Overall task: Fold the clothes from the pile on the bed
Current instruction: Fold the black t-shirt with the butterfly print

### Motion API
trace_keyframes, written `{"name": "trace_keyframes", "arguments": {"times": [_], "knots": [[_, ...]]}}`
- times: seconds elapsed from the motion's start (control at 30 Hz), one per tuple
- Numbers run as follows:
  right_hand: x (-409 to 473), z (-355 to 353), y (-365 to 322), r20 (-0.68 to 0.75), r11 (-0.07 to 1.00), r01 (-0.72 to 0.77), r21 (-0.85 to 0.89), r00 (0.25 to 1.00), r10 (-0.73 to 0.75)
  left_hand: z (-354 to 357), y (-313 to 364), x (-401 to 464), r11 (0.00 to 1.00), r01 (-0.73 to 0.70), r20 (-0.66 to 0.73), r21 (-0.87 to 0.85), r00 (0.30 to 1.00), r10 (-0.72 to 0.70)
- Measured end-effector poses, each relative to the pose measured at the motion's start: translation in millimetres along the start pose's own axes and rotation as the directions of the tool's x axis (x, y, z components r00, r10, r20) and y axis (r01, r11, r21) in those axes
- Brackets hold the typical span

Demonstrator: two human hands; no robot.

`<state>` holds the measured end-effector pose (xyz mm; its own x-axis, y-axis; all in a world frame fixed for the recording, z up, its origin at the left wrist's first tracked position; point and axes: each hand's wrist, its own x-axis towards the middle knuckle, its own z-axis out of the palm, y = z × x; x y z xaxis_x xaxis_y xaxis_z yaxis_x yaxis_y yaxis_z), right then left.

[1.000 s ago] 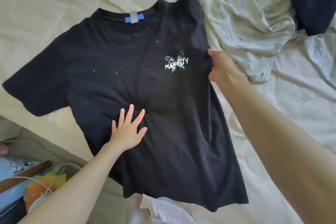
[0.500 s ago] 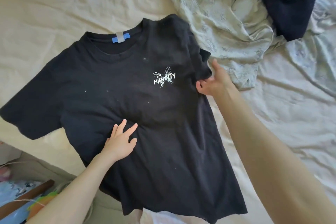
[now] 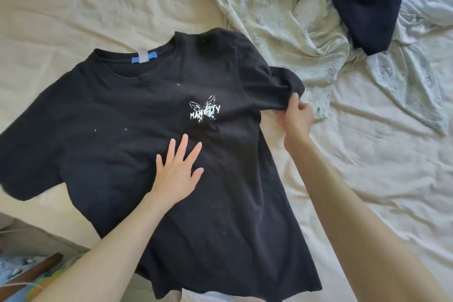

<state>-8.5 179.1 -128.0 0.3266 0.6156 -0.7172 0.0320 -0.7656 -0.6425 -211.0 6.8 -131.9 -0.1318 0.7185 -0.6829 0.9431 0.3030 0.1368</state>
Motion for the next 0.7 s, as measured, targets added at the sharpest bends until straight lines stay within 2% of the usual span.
{"name": "trace_keyframes", "arguments": {"times": [0.1,0.2,0.23,0.3,0.33,0.4,0.47,0.5,0.57,0.6,0.63,0.7], "knots": [[6,7,-24,0.042,0.992,0.127,-0.023,0.991,-0.126,0,0,11,0.999,0.031,0.122,0.029,0.992,-0.034],[12,10,-55,0.084,0.94,0.165,-0.298,0.986,-0.146,-5,-1,16,0.999,0.036,0.177,0.041,0.983,-0.042],[15,10,-62,0.096,0.93,0.187,-0.316,0.982,-0.165,-8,0,18,0.999,0.04,0.198,0.037,0.979,-0.046],[14,6,-73,0.098,0.935,0.324,-0.146,0.945,-0.312,-15,2,20,0.998,0.058,0.242,0.014,0.969,-0.06],[8,3,-78,0.072,0.905,0.422,-0.047,0.905,-0.419,-18,4,21,0.997,0.071,0.256,-0.003,0.964,-0.068],[-7,-8,-78,0.008,0.827,0.562,0.025,0.827,-0.562,-25,8,21,0.995,0.092,0.257,-0.036,0.963,-0.079],[-8,-20,-58,-0.084,0.87,0.492,0.017,0.868,-0.489,-34,13,20,0.993,0.104,0.195,-0.048,0.976,-0.093],[-7,-25,-46,-0.115,0.918,0.393,0.048,0.915,-0.386,-41,15,21,0.993,0.111,0.132,-0.045,0.986,-0.104],[3,-33,-23,-0.034,0.987,0.05,0.152,0.998,-0.046,-62,23,29,0.989,0.132,-0.047,-0.061,0.99,-0.135],[7,-36,-16,0.039,0.988,-0.053,0.146,0.998,0.048,-76,29,36,0.988,0.127,-0.14,-0.082,0.981,-0.138],[11,-38,-16,0.095,0.99,-0.081,0.113,0.993,0.07,-91,36,45,0.99,0.101,-0.222,-0.102,0.967,-0.121],[19,-39,-26,0.166,0.997,-0.043,0.067,0.986,0.032,-120,54,68,0.985,-0.009,-0.334,-0.172,0.941,-0.05]]}}
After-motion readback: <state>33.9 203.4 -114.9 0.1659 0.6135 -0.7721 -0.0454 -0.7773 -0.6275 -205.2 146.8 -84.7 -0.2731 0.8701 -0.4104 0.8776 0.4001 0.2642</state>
